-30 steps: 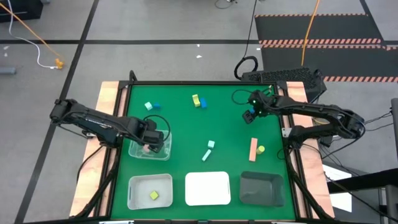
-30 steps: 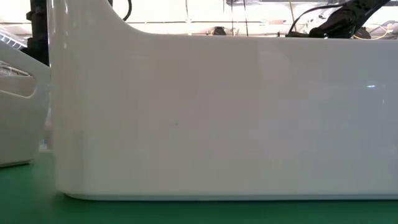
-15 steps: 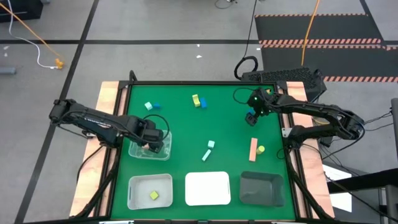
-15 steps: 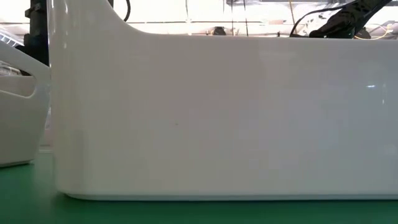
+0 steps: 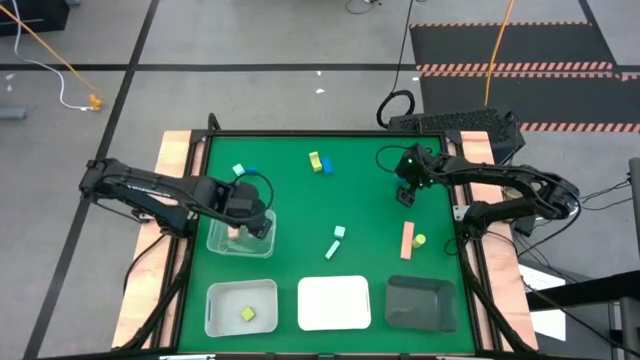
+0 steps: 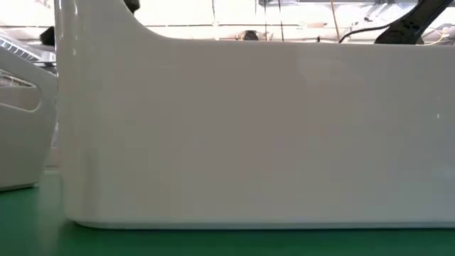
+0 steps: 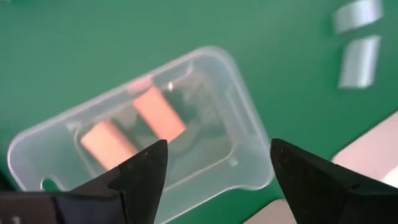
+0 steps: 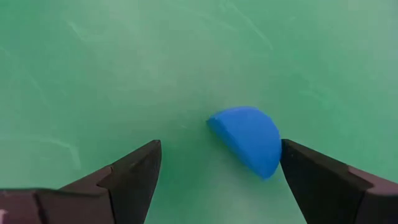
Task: Sort & place blocks by color
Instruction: Put the right blue block into the white bin
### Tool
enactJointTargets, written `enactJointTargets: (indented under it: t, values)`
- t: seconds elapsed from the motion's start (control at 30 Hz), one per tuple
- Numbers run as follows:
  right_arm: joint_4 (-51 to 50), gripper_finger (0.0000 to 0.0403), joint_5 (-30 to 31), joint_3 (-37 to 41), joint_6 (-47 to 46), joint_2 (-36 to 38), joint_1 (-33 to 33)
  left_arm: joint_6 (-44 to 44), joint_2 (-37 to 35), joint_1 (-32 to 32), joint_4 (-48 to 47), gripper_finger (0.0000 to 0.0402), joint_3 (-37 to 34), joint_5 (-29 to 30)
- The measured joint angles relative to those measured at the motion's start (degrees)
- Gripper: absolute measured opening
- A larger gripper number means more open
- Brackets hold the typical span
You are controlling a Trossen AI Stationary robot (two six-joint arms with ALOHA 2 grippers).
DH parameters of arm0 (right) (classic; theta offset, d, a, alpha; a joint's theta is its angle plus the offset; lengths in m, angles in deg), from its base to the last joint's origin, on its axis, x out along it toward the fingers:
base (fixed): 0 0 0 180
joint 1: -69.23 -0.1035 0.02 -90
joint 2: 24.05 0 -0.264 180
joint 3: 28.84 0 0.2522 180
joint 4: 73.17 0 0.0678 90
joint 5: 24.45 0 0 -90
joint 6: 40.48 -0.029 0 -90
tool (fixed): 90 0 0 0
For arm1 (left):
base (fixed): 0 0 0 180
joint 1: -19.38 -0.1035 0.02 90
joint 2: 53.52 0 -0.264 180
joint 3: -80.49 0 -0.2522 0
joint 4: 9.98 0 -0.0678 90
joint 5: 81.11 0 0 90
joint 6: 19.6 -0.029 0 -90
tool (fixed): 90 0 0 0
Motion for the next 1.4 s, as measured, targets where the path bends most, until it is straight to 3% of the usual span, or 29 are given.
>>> enactJointTargets:
  t: [0.17, 0.33, 0.5, 0.73, 0.9, 1.03, 1.27, 1.4]
  values:
    - [7.48, 0.0307, -0.07, 2.74, 2.20, -1.85, 0.18, -1.97, 0.00, 0.01, 0.03, 0.0280, 5.63, 5.96]
    - [11.30, 0.0267, -0.35, 4.47, 1.18, -3.14, 0.15, -5.66, -0.02, 0.01, 4.49, 0.0280, 8.86, 11.10]
    - [11.29, 0.0194, -0.71, 4.92, 0.04, -3.22, 0.13, -10.17, 0.00, -0.48, 12.84, 0.0280, 9.42, 11.64]
    - [11.39, 0.0069, -0.14, 4.94, -9.35, -3.26, 0.14, -14.35, 0.00, -0.59, 18.02, 0.0280, 9.41, 11.65]
    - [11.75, 0.0068, -0.32, 4.94, -16.21, -2.92, 0.12, -16.23, 0.02, -0.64, 19.23, 0.0280, 9.40, 11.66]
    - [14.49, 0.0068, -4.37, 5.18, -21.85, -1.37, 0.12, -21.39, 0.67, -0.99, 20.40, 0.0280, 9.39, 12.19]
    - [28.90, 0.0068, -15.61, 5.14, -35.21, 2.90, -2.08, -35.71, 2.78, -3.72, 25.42, 0.0280, 9.37, 17.13]
    - [39.91, 0.0068, -17.26, 5.05, -42.92, 4.63, -5.80, -43.70, 4.90, -5.66, 32.88, 0.0280, 9.38, 17.15]
